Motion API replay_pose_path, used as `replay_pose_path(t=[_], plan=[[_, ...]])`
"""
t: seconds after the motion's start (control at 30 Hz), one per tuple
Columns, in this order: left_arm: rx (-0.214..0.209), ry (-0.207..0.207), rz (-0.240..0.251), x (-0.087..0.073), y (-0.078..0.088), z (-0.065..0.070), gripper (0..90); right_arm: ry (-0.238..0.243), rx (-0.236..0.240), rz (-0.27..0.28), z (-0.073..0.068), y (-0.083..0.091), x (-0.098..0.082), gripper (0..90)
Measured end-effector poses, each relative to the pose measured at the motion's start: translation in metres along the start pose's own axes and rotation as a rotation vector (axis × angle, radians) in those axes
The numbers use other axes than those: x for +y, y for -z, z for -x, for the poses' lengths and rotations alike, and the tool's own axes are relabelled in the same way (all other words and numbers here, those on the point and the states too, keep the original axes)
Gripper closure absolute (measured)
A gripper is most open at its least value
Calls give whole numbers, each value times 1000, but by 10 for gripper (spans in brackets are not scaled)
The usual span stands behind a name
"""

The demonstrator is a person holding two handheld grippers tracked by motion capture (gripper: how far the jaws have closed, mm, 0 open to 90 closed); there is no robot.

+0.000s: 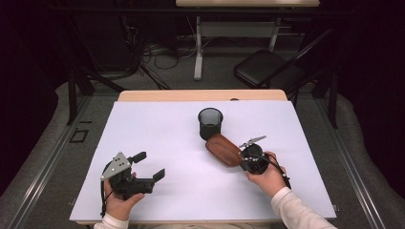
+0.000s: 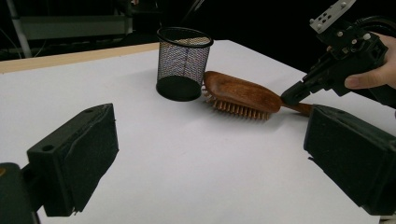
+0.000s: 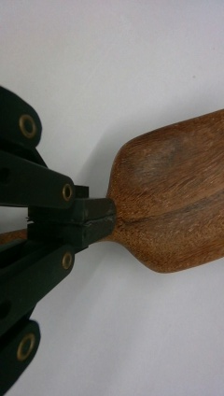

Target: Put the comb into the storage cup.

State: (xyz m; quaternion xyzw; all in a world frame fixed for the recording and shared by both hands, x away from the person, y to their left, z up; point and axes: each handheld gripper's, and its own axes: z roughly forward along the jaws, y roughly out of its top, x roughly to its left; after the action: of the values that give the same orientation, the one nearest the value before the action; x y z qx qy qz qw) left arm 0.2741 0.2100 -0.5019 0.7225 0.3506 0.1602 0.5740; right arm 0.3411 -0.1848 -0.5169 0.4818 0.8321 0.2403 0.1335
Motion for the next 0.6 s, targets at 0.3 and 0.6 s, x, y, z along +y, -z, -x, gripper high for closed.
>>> replay_pose_path(t=[0.3, 0.6], plan=[[2, 0, -2, 0, 0, 0, 30, -1, 14, 2, 1, 1, 0, 880], [3, 1, -1, 0, 0, 0, 30, 9, 36, 22, -1, 6, 1, 819]])
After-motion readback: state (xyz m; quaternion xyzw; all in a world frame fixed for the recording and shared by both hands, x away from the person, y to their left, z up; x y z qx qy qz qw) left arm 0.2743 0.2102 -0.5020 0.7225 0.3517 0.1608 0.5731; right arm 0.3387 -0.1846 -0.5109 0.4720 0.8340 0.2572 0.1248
